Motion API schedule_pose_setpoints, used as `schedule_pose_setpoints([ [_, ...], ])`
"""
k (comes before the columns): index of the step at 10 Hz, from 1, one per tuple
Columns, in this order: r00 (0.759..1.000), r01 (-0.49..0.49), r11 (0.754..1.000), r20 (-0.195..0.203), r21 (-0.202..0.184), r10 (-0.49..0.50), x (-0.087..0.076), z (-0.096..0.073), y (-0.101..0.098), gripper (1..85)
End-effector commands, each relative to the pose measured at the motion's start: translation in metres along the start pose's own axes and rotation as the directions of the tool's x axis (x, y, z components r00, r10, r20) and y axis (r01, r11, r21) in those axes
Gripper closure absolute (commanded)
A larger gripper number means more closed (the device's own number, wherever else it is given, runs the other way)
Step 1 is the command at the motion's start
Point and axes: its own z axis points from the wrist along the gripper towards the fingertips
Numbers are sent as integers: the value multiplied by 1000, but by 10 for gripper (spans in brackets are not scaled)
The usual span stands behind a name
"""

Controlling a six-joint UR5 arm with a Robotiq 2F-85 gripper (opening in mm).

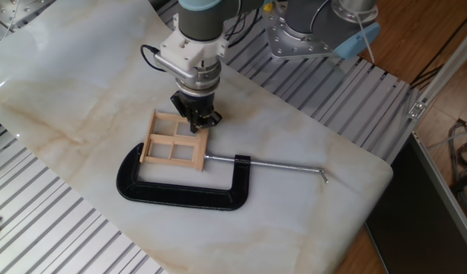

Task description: Open a sliding window

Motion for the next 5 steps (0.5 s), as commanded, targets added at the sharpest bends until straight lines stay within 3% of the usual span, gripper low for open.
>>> schedule_pose_setpoints([
  [1,1000,9,1000,-11,29,-9,-2,-9,-9,850],
  [3,1000,9,1000,-14,25,-8,-13,-14,-15,850],
  [5,1000,25,999,-7,30,-24,-30,-12,-48,850],
])
